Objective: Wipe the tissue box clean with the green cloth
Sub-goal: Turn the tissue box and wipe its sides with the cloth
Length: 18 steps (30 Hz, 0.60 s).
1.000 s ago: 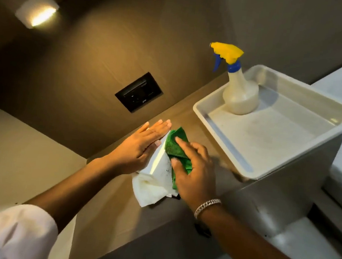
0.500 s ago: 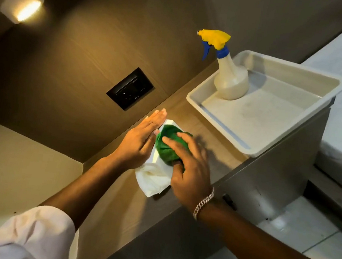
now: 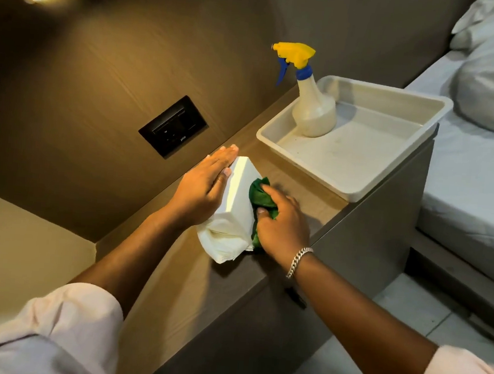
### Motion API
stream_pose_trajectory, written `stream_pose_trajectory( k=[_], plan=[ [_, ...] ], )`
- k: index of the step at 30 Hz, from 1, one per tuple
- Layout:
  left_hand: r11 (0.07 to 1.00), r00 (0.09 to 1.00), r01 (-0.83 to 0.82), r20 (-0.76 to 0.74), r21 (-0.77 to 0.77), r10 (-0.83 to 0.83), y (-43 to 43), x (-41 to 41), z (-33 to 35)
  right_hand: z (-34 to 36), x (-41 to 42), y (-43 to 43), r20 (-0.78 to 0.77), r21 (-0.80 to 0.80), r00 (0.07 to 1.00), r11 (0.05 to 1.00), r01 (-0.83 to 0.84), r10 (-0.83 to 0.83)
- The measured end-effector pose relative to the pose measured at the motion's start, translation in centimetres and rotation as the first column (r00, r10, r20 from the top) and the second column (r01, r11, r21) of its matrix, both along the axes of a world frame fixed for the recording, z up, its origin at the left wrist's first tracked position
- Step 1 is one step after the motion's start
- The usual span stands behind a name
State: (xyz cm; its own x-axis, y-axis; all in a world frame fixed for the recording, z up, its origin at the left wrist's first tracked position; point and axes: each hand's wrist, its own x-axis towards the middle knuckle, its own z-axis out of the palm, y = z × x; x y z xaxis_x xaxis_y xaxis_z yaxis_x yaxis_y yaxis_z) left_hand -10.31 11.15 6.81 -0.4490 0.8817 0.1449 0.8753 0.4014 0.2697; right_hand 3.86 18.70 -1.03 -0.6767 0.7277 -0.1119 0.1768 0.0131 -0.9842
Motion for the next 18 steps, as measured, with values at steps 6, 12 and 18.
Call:
stream_pose_trajectory(
  k=[6, 12, 18],
  plan=[
    [0.997, 0.998, 0.022, 0.052, 0.079, -0.026, -0.1, 0.2, 0.2, 3.5, 0.6, -3.1, -0.203, -0.018, 0.974, 0.995, 0.102, -0.103],
    [0.986, 0.989, -0.028, 0.148, 0.165, 0.003, -0.3, 0.5, 0.5, 2.7, 4.6, -5.4, -0.199, 0.248, 0.974, 0.967, -0.058, 0.11],
    [0.999, 0.97, -0.042, 0.239, -0.006, 0.042, -0.1, 1.3, 2.9, 1.9, 9.1, -4.1, -0.126, 0.109, 0.902, 0.91, -0.4, 0.412]
  ],
)
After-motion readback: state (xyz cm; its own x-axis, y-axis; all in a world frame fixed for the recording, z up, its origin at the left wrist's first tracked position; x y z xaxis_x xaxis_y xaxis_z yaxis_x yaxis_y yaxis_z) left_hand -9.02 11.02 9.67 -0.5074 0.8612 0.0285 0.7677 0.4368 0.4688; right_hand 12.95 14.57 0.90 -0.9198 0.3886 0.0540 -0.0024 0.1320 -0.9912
